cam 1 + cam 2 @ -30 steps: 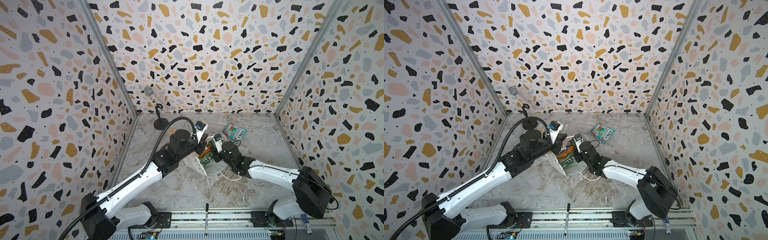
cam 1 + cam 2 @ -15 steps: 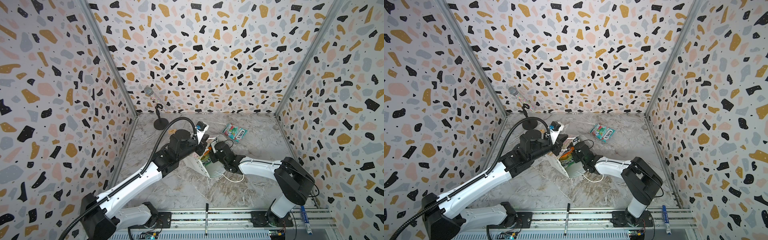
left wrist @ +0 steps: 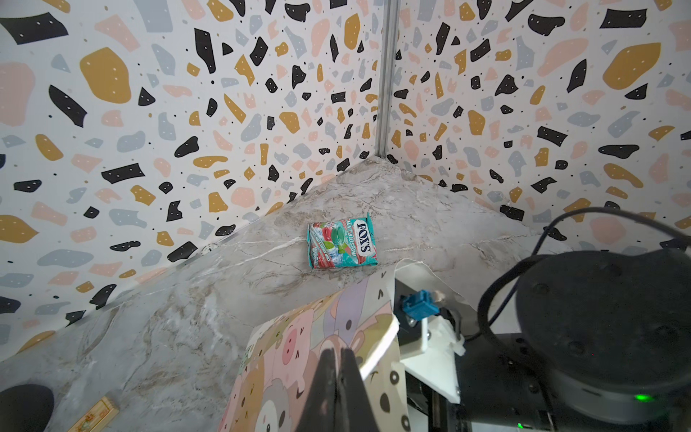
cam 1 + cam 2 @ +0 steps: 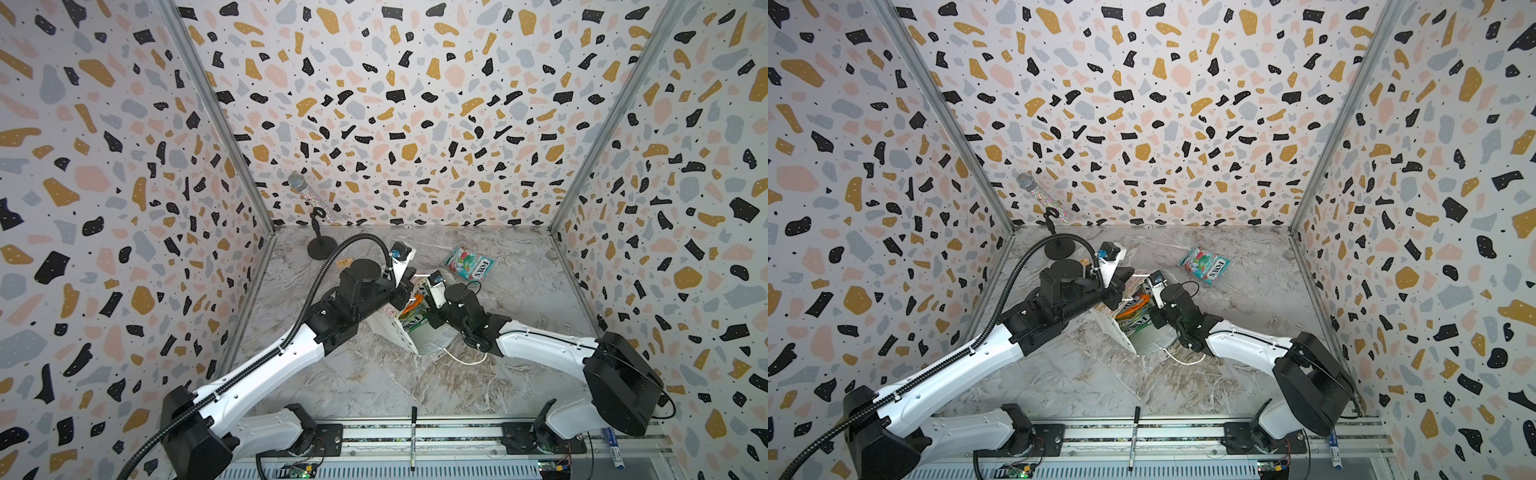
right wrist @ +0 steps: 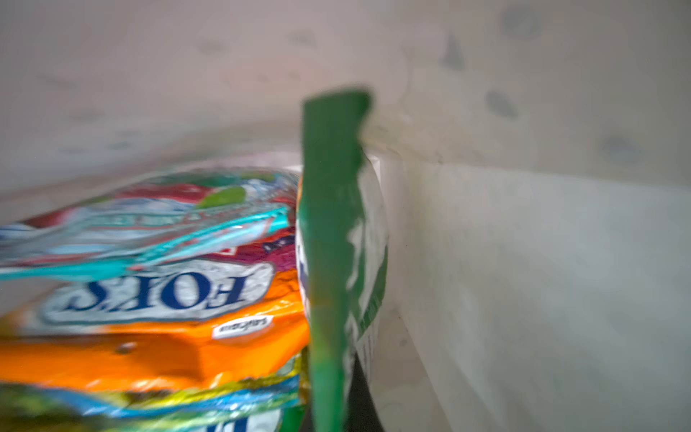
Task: Take the snacks out of the paper bag
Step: 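Pull the green packet up out of the bag with the right gripper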
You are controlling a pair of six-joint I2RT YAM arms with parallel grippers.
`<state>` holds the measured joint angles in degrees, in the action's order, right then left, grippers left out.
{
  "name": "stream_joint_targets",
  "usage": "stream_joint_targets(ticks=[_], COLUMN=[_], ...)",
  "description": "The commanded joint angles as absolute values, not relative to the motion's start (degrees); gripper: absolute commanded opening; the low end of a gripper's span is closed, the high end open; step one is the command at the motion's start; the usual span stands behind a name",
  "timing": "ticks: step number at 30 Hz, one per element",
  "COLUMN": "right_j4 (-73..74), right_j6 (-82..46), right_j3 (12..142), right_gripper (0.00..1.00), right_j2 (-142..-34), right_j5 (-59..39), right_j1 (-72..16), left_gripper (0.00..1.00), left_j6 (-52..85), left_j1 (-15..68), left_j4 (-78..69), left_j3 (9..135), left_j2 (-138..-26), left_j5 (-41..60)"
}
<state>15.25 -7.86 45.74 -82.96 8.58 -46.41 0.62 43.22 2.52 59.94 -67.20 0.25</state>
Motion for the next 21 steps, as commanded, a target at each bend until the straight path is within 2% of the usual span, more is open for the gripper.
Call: stream_joint_targets(ticks=[1, 21], right_j4=[17.74, 6.84], right_j6=[-7.01, -4.24], right_j3=[45.23, 44.29], right_gripper=[0.00, 0.00], right_j2=[-77.77, -57.28], right_j5=[7.08, 9.59], right_j1=[-46.49, -46.49], left_gripper=[0.00, 0.00], left_j6=[0.88, 0.45], left_j1=[43.44, 43.56], left_j4=[0.70, 1.44], left_j3=[61.85, 62.13], left_j2=[-67.24, -67.68], left_j5=[-0.98, 0.22])
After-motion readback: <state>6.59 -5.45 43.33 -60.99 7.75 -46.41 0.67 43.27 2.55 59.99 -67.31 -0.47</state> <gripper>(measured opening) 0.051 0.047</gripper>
